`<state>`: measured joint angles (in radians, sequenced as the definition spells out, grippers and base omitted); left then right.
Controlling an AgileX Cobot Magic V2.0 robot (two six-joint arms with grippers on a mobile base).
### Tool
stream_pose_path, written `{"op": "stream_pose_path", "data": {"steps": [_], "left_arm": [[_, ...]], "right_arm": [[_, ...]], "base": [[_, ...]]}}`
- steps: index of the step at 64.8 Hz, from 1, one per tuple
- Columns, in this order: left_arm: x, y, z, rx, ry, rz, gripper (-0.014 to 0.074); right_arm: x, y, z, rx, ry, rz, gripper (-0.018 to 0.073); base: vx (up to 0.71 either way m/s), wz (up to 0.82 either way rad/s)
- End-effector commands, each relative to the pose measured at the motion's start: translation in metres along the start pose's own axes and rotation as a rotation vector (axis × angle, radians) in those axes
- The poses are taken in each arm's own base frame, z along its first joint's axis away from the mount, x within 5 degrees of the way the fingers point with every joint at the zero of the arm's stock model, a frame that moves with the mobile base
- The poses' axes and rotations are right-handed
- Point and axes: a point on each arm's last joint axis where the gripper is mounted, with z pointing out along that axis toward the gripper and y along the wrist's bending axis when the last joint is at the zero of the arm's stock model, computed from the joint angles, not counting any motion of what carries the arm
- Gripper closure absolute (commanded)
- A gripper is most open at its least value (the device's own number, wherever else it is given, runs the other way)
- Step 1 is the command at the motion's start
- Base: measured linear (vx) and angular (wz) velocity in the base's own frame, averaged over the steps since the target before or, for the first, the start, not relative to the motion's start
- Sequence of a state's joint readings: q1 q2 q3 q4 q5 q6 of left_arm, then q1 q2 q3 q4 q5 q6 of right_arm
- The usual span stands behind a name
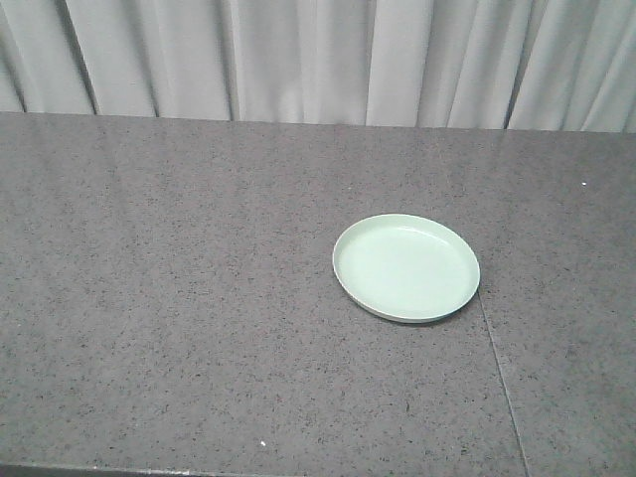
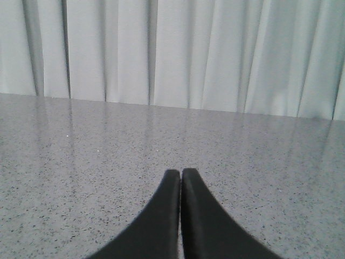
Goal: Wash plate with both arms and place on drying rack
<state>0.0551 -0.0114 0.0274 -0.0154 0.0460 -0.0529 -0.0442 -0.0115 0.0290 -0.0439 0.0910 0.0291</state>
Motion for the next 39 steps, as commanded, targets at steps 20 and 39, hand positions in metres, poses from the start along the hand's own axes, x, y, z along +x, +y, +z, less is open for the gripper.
{"op": "stream_pose_path", "data": {"steps": [20,39], "left_arm": [[-0.0161,-0.0011,-0.0028,0.009,-0.111,-0.011,0.0603],[-0.0161,-0.0011,-0.0028,0.009,-0.111,-0.011,0.0603]], "right_arm": [[-0.0064,-0.0002,-0.0005,0.005,-0.075,-0.017,0.0564],[-0.0064,-0.0002,-0.0005,0.004,-0.076,0.010,0.0564]], "base": [[0.00,0.00],[0.00,0.00]]}}
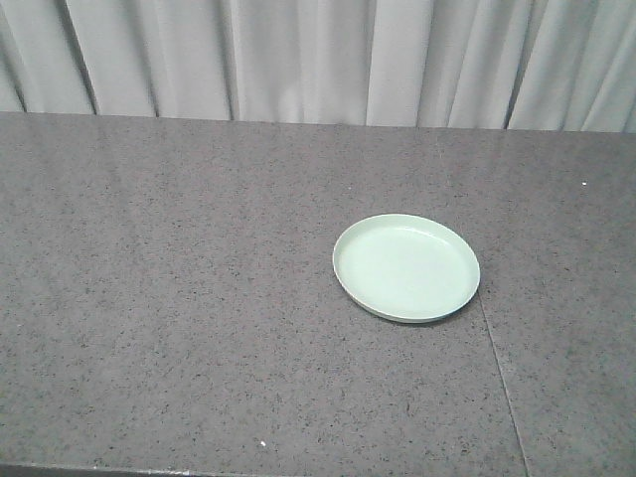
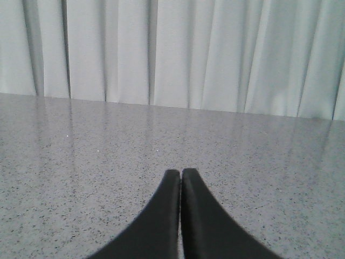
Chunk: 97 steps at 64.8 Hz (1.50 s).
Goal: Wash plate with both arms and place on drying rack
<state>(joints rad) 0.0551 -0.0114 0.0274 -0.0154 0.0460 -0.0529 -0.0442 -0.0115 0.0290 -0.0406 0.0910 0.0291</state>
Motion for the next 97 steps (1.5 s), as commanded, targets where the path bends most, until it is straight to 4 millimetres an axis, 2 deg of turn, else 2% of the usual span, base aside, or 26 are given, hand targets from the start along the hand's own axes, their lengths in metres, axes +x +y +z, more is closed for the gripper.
{"op": "stream_pose_path", "data": {"steps": [1,11,17,25,40,50,61,74,82,97], "left_arm": [[-0.016,-0.001,-0.003,0.009,-0.111,-0.011,0.0603],[-0.016,-0.001,-0.003,0.009,-0.111,-0.011,0.0603],[-0.016,-0.001,-0.003,0.009,-0.111,-0.011,0.0603],[-0.016,-0.001,-0.003,0.009,-0.111,-0.011,0.0603],[-0.016,-0.001,-0.003,0.009,-0.111,-0.011,0.0603],[-0.016,-0.001,-0.003,0.009,-0.111,-0.011,0.0603],[-0.016,-0.001,-0.003,0.009,-0.111,-0.011,0.0603],[-0.016,-0.001,-0.003,0.009,-0.111,-0.011,0.0603],[-0.016,-0.001,-0.003,0.009,-0.111,-0.011,0.0603],[-0.016,-0.001,-0.003,0.009,-0.111,-0.011,0.0603]], "right_arm": [[-0.006,0.000,-0.001,0.004,-0.076,0.010,0.0564],[-0.007,0.000,-0.001,0.002,-0.087,0.034,0.0564],[-0.018,0.000,-0.002,0.002,-0.148,0.033,0.0563],[-0.040,0.000,-0.005,0.002,-0.121,0.032,0.0561],[-0.081,0.000,0.000,-0.013,0.154,-0.081,0.0561],[-0.103,0.003,0.010,-0.054,0.315,-0.017,0.0561],[-0.116,0.007,0.028,-0.108,0.481,-0.016,0.0561],[-0.120,0.013,0.058,-0.178,0.636,-0.018,0.0547],[-0.118,0.014,0.079,-0.204,0.711,-0.022,0.0471],[-0.119,0.019,0.112,-0.272,0.846,-0.006,0.0154]], "base": [[0.00,0.00],[0.00,0.00],[0.00,0.00],[0.00,0.00],[0.00,0.00],[0.00,0.00],[0.00,0.00],[0.00,0.00],[0.00,0.00],[0.00,0.00]]}}
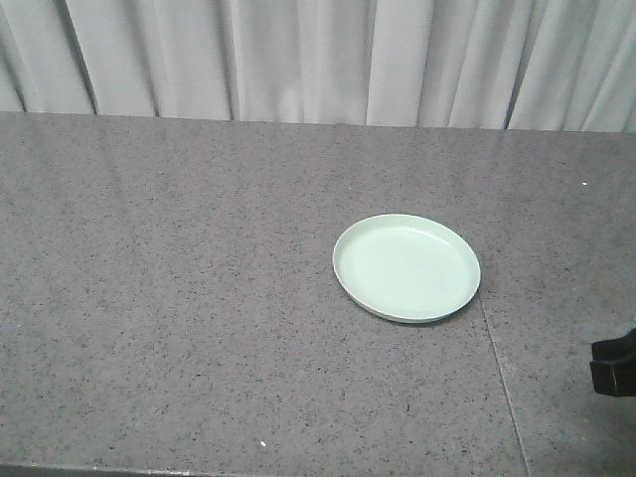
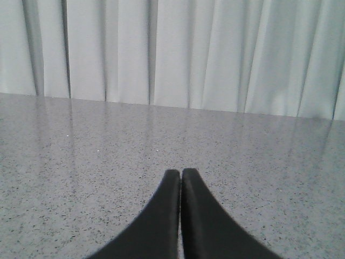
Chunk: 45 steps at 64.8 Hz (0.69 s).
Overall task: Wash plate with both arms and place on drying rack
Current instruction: 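Move the right gripper down to the rim of the pale green plate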
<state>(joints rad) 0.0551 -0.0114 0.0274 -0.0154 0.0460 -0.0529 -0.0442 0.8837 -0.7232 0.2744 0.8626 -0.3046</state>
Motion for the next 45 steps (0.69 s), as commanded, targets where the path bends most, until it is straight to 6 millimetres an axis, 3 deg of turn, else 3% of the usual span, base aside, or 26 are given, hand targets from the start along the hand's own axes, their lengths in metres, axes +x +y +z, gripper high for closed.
{"op": "stream_pose_path", "data": {"steps": [1,9,22,45], "left_arm": [[-0.016,-0.001,-0.003,0.009,-0.111,-0.011,0.0603],[-0.016,-0.001,-0.003,0.009,-0.111,-0.011,0.0603],[-0.016,-0.001,-0.003,0.009,-0.111,-0.011,0.0603],[-0.016,-0.001,-0.003,0.009,-0.111,-0.011,0.0603]], "right_arm": [[-0.021,-0.001,0.000,-0.021,-0.020,-0.005,0.0139],[-0.036,-0.001,0.009,-0.072,0.043,-0.033,0.0073],[-0.062,0.009,0.029,-0.106,0.090,-0.138,0.0097],[-0.115,0.003,0.068,-0.119,0.135,-0.049,0.0115]], "base": [[0.00,0.00],[0.00,0.00],[0.00,0.00],[0.00,0.00]]}}
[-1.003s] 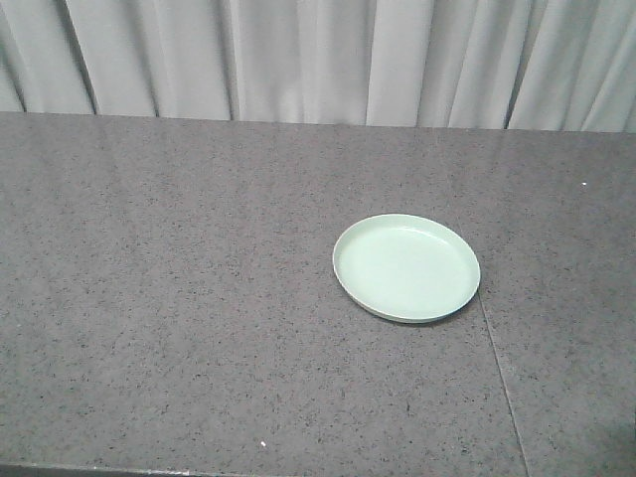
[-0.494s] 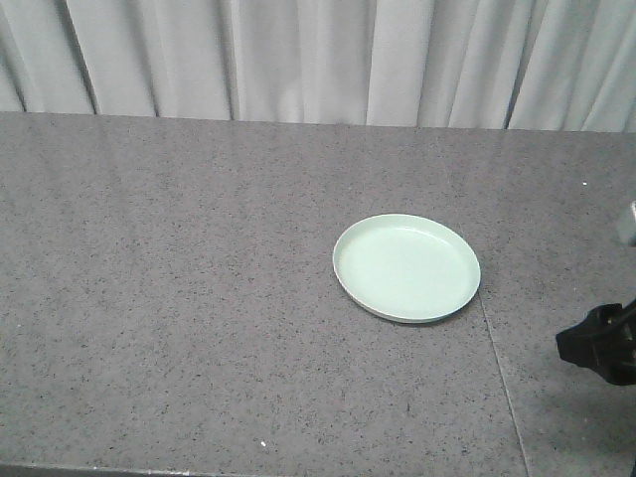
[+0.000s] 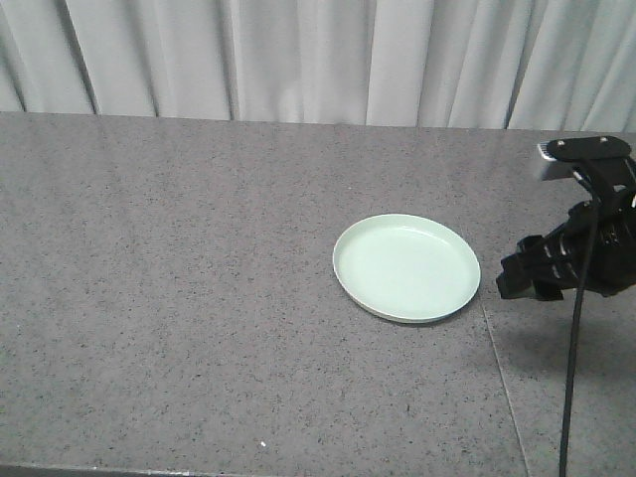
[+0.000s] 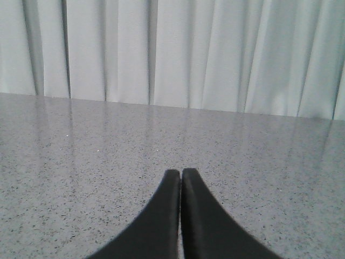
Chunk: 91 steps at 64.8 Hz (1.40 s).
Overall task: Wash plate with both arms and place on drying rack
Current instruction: 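Move the right gripper down to the rim of the pale green plate, then close the right gripper on the plate rim and lift it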
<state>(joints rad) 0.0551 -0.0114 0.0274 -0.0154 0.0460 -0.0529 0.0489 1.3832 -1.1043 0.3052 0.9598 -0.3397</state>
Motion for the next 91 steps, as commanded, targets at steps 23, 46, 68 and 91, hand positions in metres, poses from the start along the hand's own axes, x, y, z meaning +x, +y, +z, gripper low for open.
{"op": "stream_pose_path", "data": {"steps": [23,46,68,91], "left_arm": [[-0.016,-0.001,-0.003,0.009,-0.111,-0.011,0.0603],[-0.016,-0.001,-0.003,0.009,-0.111,-0.011,0.0603],[-0.016,-0.001,-0.003,0.009,-0.111,-0.011,0.0603],[-0.016,-0.001,-0.003,0.009,-0.111,-0.011,0.0603]], "right_arm": [[-0.061,-0.014,0.027,-0.026,-0.051,0.048,0.0131],[-0.079,-0.026,0.063,-0.029,-0.059,0.081,0.0132],[-0.082,-0.034,0.085,-0.010,-0.069,0.095,0.0160],[-0.081,-0.039,0.103,-0.007,-0.046,0.102,0.0164]], "base": [[0.00,0.00],[0.00,0.00],[0.00,0.00],[0.00,0.00]]}}
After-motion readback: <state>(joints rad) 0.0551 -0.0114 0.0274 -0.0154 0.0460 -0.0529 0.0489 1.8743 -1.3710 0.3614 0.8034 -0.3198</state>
